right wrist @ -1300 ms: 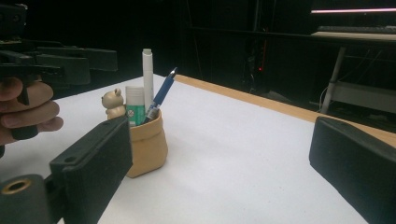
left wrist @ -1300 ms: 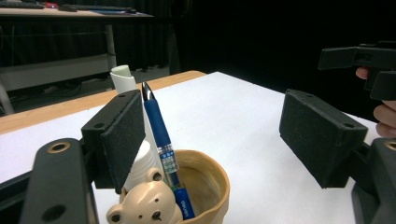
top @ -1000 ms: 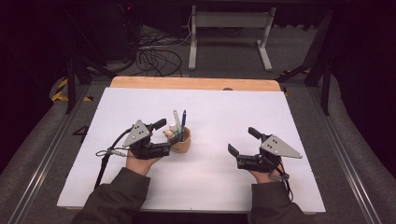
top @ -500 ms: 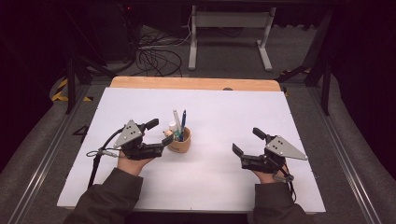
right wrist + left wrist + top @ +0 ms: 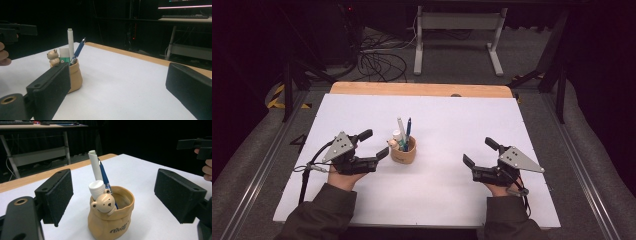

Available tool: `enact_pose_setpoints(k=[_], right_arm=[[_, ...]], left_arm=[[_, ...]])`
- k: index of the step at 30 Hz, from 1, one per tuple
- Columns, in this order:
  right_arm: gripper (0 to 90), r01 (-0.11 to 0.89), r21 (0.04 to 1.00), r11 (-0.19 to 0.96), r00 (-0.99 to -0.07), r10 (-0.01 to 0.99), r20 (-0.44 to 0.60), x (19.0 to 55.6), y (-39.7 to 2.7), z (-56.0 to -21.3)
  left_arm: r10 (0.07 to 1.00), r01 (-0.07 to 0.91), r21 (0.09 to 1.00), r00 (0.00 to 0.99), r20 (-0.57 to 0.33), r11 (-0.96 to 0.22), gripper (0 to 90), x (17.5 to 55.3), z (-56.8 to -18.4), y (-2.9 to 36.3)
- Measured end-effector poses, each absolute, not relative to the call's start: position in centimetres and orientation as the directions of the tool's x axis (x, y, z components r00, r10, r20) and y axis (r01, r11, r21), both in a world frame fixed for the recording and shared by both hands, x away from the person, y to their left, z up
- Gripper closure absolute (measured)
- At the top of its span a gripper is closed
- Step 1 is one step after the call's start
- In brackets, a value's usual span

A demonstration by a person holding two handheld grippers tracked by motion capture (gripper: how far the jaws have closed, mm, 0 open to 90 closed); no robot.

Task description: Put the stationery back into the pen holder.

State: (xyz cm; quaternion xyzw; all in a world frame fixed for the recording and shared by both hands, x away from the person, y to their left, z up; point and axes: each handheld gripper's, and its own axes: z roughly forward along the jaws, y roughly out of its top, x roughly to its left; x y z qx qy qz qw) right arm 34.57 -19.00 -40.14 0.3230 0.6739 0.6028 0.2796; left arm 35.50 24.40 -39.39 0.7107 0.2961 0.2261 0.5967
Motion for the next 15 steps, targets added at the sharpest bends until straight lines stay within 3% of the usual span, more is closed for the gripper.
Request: enact_pose_setpoints(k=[15], right_arm=[[6.3,0.100,0.994,0.049,-0.631,0.775,0.025,34.4,-19.5,-40.2]], left_arm=[[0.710,0.150,0.981,0.704,-0.019,-0.123,15.7,34.4,-39.6,26.8]])
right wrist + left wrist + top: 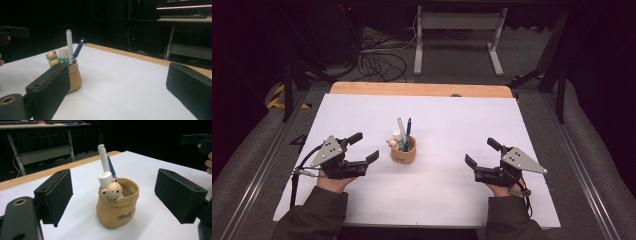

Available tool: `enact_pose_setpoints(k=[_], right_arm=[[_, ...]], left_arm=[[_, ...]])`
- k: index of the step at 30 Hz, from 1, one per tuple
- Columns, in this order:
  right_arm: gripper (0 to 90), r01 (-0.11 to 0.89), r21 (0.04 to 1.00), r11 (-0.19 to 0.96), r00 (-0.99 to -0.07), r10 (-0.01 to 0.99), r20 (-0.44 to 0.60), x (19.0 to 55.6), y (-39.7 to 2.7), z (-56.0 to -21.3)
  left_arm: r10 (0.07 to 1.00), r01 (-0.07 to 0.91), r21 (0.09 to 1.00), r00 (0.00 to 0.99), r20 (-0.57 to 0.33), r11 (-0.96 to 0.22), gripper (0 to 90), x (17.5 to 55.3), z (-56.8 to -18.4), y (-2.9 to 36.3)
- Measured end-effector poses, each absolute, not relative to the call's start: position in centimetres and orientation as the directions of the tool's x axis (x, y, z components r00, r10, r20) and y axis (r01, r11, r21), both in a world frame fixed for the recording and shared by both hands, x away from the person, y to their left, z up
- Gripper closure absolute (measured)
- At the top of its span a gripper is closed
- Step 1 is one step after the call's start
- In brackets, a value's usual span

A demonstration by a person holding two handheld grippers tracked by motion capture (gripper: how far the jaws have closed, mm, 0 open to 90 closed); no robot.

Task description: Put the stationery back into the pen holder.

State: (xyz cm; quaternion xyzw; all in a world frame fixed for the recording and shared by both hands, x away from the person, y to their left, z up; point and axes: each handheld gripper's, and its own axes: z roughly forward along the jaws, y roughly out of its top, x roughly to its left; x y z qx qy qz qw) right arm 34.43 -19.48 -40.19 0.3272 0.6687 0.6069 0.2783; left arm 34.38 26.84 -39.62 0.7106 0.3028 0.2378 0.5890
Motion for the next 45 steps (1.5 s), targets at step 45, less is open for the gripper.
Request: enact_pose_setpoints(k=[45], right_arm=[[5.9,0.119,0.992,0.032,-0.624,0.780,0.049,34.2,-20.6,-40.9]], left_arm=[[0.744,0.200,0.972,0.667,-0.041,-0.126,15.6,31.9,-41.6,31.2]])
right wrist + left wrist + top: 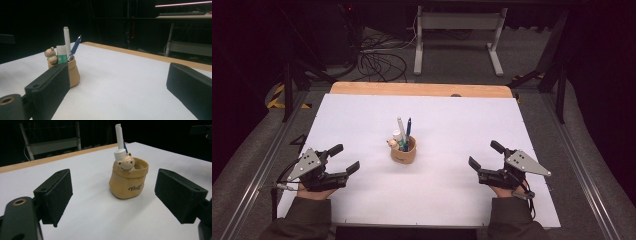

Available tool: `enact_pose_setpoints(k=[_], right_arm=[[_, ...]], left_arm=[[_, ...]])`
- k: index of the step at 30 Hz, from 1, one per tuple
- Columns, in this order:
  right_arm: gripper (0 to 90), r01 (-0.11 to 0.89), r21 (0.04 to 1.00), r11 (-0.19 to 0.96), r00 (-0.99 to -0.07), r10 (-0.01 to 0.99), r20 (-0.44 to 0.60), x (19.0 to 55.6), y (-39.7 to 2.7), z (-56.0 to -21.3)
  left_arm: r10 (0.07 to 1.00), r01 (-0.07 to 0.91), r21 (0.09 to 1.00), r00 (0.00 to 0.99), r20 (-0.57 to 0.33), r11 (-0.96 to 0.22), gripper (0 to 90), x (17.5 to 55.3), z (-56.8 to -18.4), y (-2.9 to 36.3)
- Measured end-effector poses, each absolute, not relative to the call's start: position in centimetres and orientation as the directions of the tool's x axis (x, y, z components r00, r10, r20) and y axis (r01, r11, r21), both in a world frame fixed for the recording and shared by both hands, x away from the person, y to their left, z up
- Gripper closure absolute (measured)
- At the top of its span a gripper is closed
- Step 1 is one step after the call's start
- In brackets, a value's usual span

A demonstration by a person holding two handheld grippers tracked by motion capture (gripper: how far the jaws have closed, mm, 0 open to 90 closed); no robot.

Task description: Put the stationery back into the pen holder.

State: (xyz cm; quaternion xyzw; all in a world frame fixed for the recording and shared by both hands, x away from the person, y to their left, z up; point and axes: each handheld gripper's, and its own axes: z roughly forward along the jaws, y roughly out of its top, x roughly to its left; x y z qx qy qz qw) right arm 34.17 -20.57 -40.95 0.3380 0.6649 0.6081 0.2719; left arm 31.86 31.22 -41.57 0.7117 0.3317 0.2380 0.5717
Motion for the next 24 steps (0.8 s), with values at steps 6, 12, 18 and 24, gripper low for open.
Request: enact_pose_setpoints(k=[6,12,18,24], right_arm=[[5.9,0.117,0.993,0.033,-0.621,0.782,0.047,34.13,-20.71,-40.95],[5.9,0.119,0.992,0.031,-0.620,0.783,0.050,34.07,-20.80,-41.03],[5.9,0.123,0.992,0.040,-0.622,0.782,0.046,34.10,-20.83,-41.14],[5.9,0.122,0.992,0.041,-0.620,0.783,0.044,34.11,-20.87,-41.17]], left_arm=[[0.744,0.204,0.971,0.666,-0.046,-0.123,15.5,31.77,-41.69,31.33],[0.744,0.205,0.970,0.667,-0.042,-0.129,15.6,31.74,-41.72,31.43],[0.741,0.208,0.970,0.670,-0.047,-0.127,15.5,31.74,-41.77,31.38],[0.740,0.207,0.970,0.671,-0.044,-0.130,15.5,31.75,-41.76,31.41]])
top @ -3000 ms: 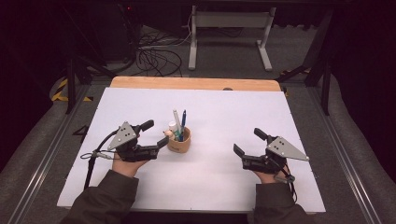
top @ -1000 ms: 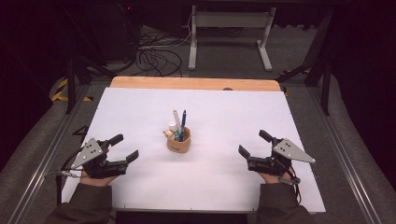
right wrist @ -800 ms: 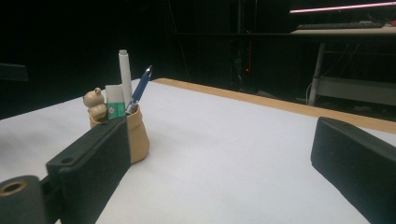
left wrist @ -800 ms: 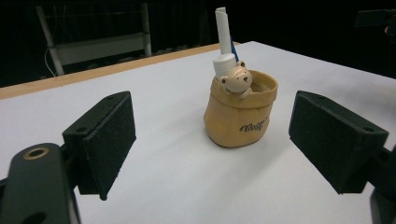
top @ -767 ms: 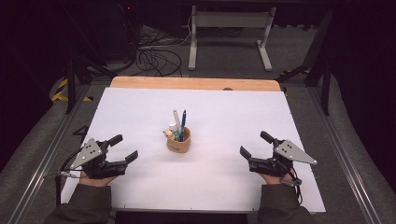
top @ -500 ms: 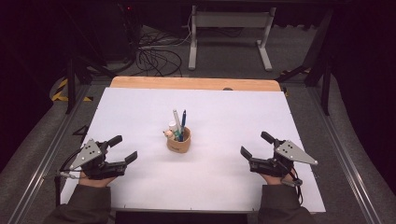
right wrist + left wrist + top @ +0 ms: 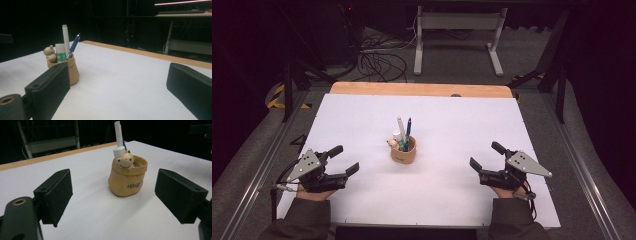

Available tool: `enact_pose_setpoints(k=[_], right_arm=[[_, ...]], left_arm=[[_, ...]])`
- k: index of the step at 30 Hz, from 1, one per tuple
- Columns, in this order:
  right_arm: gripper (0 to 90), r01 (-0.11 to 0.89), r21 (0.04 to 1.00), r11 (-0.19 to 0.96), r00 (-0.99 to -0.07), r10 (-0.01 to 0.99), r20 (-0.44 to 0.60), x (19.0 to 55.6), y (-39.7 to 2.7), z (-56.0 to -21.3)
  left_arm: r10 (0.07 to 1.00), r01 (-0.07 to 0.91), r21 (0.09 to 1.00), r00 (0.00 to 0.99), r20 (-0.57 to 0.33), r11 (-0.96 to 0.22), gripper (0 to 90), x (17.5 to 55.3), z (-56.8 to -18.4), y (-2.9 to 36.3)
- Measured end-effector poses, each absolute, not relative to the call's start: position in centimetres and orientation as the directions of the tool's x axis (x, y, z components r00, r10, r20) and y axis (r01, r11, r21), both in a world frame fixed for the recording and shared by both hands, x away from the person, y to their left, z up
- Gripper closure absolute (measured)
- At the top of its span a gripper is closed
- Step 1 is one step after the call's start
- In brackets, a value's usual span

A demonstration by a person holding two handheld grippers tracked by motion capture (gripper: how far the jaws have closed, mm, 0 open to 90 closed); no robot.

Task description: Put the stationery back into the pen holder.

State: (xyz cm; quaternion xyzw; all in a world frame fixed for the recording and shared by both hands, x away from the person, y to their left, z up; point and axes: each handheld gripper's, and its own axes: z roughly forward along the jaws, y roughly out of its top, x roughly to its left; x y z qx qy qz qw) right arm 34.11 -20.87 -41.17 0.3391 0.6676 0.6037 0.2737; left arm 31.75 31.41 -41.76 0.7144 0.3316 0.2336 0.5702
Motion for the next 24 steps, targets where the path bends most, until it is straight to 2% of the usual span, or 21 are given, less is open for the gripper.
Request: enact_pose_setpoints(k=[24], right_arm=[[5.9,0.128,0.991,0.042,-0.621,0.783,0.046,34.11,-20.85,-41.32]], left_arm=[[0.735,0.211,0.968,0.676,-0.045,-0.134,15.6,31.83,-41.92,31.33]])
